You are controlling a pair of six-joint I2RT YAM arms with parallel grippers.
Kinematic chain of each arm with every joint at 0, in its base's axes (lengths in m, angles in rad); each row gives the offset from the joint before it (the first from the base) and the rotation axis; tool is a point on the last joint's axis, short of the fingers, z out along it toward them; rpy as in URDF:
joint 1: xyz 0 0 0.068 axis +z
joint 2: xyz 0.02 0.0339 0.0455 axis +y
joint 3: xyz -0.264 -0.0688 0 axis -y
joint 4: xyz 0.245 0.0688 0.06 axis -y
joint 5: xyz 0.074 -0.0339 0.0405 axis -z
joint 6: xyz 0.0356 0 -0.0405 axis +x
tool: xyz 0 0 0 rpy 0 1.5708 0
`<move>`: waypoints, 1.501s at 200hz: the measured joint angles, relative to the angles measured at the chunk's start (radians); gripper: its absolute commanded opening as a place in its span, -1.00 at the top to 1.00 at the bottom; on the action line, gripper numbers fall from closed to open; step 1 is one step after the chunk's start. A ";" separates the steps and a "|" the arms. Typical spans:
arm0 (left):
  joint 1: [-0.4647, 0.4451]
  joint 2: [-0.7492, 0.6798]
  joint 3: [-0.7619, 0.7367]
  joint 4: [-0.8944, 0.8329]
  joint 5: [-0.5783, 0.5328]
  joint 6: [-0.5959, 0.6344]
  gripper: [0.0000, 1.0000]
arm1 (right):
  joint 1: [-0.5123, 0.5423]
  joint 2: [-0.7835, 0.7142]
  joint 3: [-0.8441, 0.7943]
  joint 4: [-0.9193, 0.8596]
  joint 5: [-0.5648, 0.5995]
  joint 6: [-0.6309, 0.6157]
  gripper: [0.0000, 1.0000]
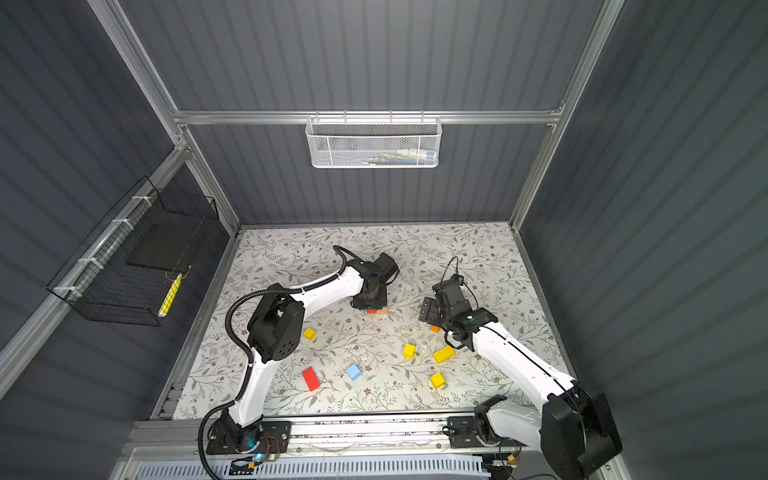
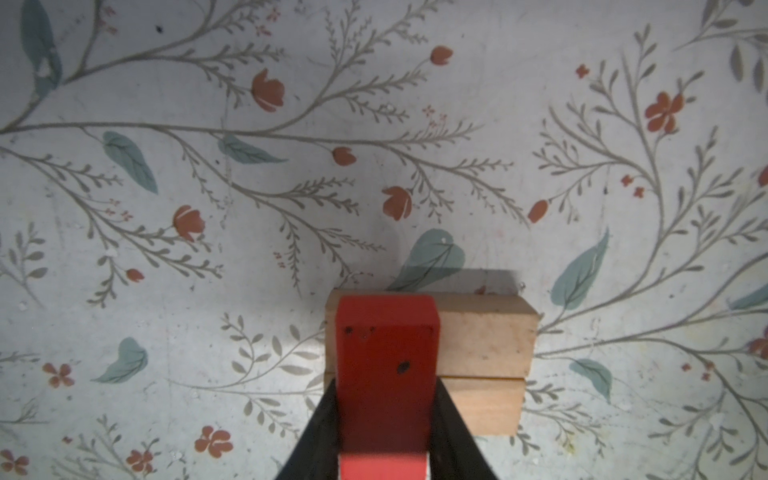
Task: Build the wood block tower
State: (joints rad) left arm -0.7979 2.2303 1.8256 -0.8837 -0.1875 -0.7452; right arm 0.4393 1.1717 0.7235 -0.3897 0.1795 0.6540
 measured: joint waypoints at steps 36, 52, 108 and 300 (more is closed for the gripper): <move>0.000 0.000 0.000 -0.008 0.000 0.000 0.20 | 0.000 0.000 0.000 0.000 -0.001 0.000 -0.89; 0.000 0.000 0.000 -0.010 0.000 0.000 0.16 | 0.000 0.000 0.000 0.000 -0.001 0.000 -0.89; 0.000 0.000 0.000 -0.012 -0.001 0.000 -0.08 | 0.000 0.001 0.000 0.000 -0.001 0.000 -0.89; 0.049 -0.341 -0.262 0.157 -0.063 0.090 -0.83 | 0.017 -0.090 -0.031 -0.173 0.007 0.154 -0.82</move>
State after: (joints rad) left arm -0.7486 1.8896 1.5639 -0.7269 -0.2501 -0.6548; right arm 0.4561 1.0813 0.6930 -0.5625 0.1864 0.8078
